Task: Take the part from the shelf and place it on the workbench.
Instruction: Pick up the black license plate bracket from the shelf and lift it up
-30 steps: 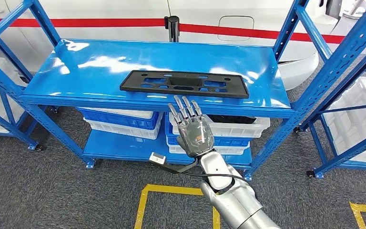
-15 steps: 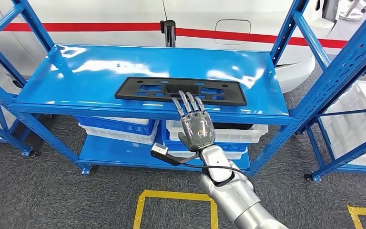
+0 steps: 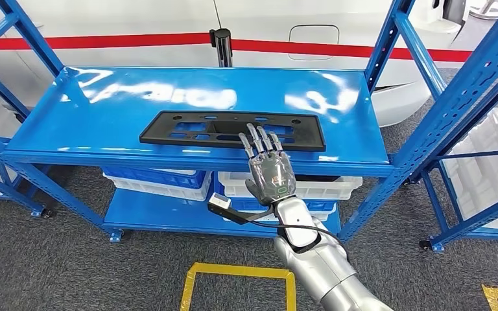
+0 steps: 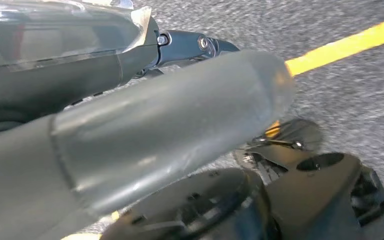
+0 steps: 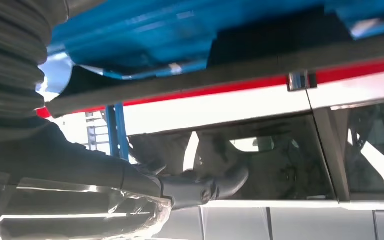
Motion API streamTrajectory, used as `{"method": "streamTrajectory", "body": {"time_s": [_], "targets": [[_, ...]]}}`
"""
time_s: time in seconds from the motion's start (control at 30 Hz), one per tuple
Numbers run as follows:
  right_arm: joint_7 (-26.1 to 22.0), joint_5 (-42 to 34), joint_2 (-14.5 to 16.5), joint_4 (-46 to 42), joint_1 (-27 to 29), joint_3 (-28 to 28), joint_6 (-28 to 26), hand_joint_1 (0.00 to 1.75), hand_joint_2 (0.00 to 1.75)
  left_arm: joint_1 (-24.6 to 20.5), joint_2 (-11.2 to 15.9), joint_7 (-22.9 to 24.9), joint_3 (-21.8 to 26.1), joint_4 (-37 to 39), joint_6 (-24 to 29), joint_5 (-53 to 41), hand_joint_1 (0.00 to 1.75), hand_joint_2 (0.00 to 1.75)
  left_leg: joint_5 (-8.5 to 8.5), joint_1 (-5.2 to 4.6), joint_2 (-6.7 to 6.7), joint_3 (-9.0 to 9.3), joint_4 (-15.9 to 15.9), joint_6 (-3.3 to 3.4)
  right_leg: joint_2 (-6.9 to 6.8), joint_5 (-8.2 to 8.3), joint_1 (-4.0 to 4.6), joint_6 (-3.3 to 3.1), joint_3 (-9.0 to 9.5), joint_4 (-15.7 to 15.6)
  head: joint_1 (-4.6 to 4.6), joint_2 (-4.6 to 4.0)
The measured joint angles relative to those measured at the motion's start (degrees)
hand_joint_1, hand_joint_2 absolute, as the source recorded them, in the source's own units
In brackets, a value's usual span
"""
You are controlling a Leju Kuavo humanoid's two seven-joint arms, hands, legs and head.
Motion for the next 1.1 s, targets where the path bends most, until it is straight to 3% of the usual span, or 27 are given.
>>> {"method": "streamTrajectory", "body": {"time_s": [0.07, 0.1, 0.13, 0.17, 0.23, 0.27, 0.33, 0.47, 0.53, 0.6, 0.63, 0.67, 0.73, 0.77, 0.83, 0.97, 1.03, 1.1], "targets": [[0.0, 0.1, 0.2, -0.1, 0.0, 0.0, 0.0, 0.00, 1.75, 0.0, 0.0, 0.0, 0.0, 0.0, 0.0, 0.0, 0.00, 0.00, -2.77, 0.00, 0.04, -4.37, 7.8, -0.26, 0.00, -0.49, 0.29, -0.67, 0.52, 0.0, -0.04, 0.01], [-0.1, 0.2, 0.2, -0.1, 0.1, 0.0, 0.0, 0.00, 1.75, 0.1, 0.0, 0.0, 0.0, 0.0, 0.0, 0.0, 0.00, 0.00, -3.28, -0.01, 0.04, -6.41, 10.7, -0.26, 0.02, -0.73, 0.46, -0.91, 0.80, 0.0, -0.04, 0.01], [-0.1, 0.3, 0.2, -0.1, 0.2, 0.0, 0.0, 0.00, 1.75, 0.2, 0.0, -0.1, 0.0, 0.0, 0.0, 0.0, 0.00, 0.00, -2.67, -0.03, 0.03, -7.57, 11.7, -0.13, 0.08, -0.97, 0.62, -1.04, 1.14, 0.0, -0.04, 0.01], [-0.2, 0.4, 0.2, -0.1, 0.2, 0.0, 0.0, 0.00, 1.75, 0.2, 0.0, -0.1, 0.0, 0.0, 0.0, 0.0, 0.00, 0.00, -0.95, -0.08, 0.03, -7.67, 10.5, 0.15, 0.16, -1.26, 0.76, -1.08, 1.56, 0.0, -0.04, 0.01], [-0.2, 0.4, 0.3, -0.1, 0.1, 0.0, -0.1, 0.00, 1.75, 0.2, 0.0, -0.2, 0.0, 0.0, 0.0, 0.0, 0.00, 0.00, 3.90, -0.33, 0.02, -5.19, 3.4, 1.13, 0.31, -1.88, 0.95, -0.98, 2.51, -0.1, -0.02, 0.01], [-0.2, 0.5, 0.4, -0.1, 0.1, 0.0, -0.2, 0.00, 1.75, 0.2, 0.0, -0.2, 0.0, 0.0, 0.1, 0.0, 0.00, 0.00, 5.48, -0.55, 0.07, -3.72, -0.1, 1.60, 0.36, -2.18, 1.16, -0.82, 2.83, -0.1, 0.00, 0.00], [-0.2, 0.6, 0.5, -0.1, 0.1, 0.0, -0.6, 0.00, 1.75, 0.1, 0.1, -0.4, 0.0, 0.0, 0.1, -0.1, 0.00, 0.00, 6.14, -1.04, 0.11, -2.29, -3.4, 2.23, 0.38, -2.62, 1.26, -0.36, 3.05, -0.2, 0.04, 0.01], [-0.2, 0.8, 0.5, -0.5, 0.5, 0.0, -1.5, 0.00, 1.75, 0.1, 0.1, -0.6, 0.0, 0.0, 0.0, -0.5, 0.00, 0.00, 6.06, -1.01, 0.07, -0.58, -5.4, 3.01, 0.05, -3.58, 1.49, 0.64, 2.95, 0.5, 0.10, 0.01], [-0.2, 0.9, 0.3, -0.6, 0.7, 0.0, -1.8, 0.00, 1.75, 0.1, 0.1, -0.7, 0.0, 0.0, 0.0, -0.6, 0.00, 0.00, 5.98, -0.83, 0.09, 0.60, -6.3, 3.40, -0.13, -5.44, 1.40, 0.51, 0.09, 6.1, 0.23, -0.01], [-0.2, 0.9, 0.0, -0.6, 1.3, 0.0, -1.9, 0.00, 1.75, 0.1, 0.1, -0.8, 0.0, 0.0, 0.0, -0.7, 0.00, 0.00, 5.45, -0.85, -0.02, 1.13, -6.4, 3.64, -0.12, -7.18, 1.28, 0.55, -4.70, 13.4, 0.28, 0.00], [-0.2, 0.9, -0.2, -0.6, 1.6, 0.0, -1.9, 0.00, 1.75, 0.1, 0.1, -0.8, 0.0, 0.0, 0.0, -0.9, 0.00, 0.00, 5.12, -0.86, -0.10, 1.45, -6.4, 3.62, -0.13, -6.95, 1.23, 0.89, -6.18, 14.8, 0.29, 0.00], [-0.2, 0.9, -0.3, -0.6, 1.8, 0.0, -1.9, 0.00, 1.75, 0.1, 0.1, -0.8, 0.0, 0.0, 0.0, -1.0, 0.00, 0.00, 4.74, -0.87, -0.18, 1.85, -6.3, 3.52, -0.14, -5.86, 1.14, 1.40, -6.71, 14.4, 0.30, 0.01], [-0.1, 0.9, -0.5, -0.7, 2.0, 0.0, -1.9, 0.00, 1.75, 0.2, 0.1, -0.8, 0.0, 0.0, -0.1, -1.2, 0.00, 0.00, 3.86, -0.85, -0.26, 2.86, -6.2, 3.13, -0.27, -1.67, 0.86, 2.52, -4.53, 7.6, 0.31, 0.01], [-0.1, 0.9, -0.5, -0.7, 2.0, 0.0, -1.9, 0.00, 1.75, 0.2, 0.1, -0.8, 0.0, 0.0, -0.1, -1.3, 0.00, 0.00, 3.26, -1.02, -0.28, 3.26, -6.0, 2.81, -0.36, 0.16, 0.76, 2.73, -2.98, 3.8, 0.34, 0.01], [-0.1, 0.9, -0.6, -1.0, 2.2, 0.0, -1.9, 0.00, 1.75, 0.2, 0.1, -0.8, 0.0, 0.0, -0.1, -1.4, 0.00, 0.00, 2.28, -1.19, -0.31, 3.68, -5.7, 2.13, -0.47, 1.79, 0.70, 2.10, -1.09, -0.4, 0.32, 0.00], [0.0, 1.0, -0.6, -1.7, 2.3, 0.0, -1.9, 0.00, 1.75, 0.0, 0.1, -0.8, 0.0, 0.0, -0.1, -1.5, 0.00, 0.00, 0.80, -0.68, -0.07, 3.68, -4.5, 0.80, -0.19, 1.19, 0.61, 0.07, -0.18, -0.9, 0.14, 0.00], [0.0, 1.0, -0.5, -2.0, 2.4, 0.0, -1.8, 0.00, 1.75, 0.0, 0.1, -0.8, 0.0, 0.0, -0.1, -1.5, 0.00, 0.00, -1.44, -0.45, 0.03, 0.99, 0.9, 0.16, -0.16, 0.71, 0.39, -0.85, 0.61, -1.0, -0.13, -0.01], [0.0, 1.0, -0.4, -2.0, 2.5, 0.0, -1.7, 0.00, 1.75, 0.1, 0.0, -0.8, 0.0, 0.0, -0.1, -1.5, 0.00, 0.00, -3.73, -0.20, 0.04, -3.99, 8.8, -0.35, -0.18, 0.09, 0.50, -1.34, 1.21, -1.0, -0.27, -0.01]]}}
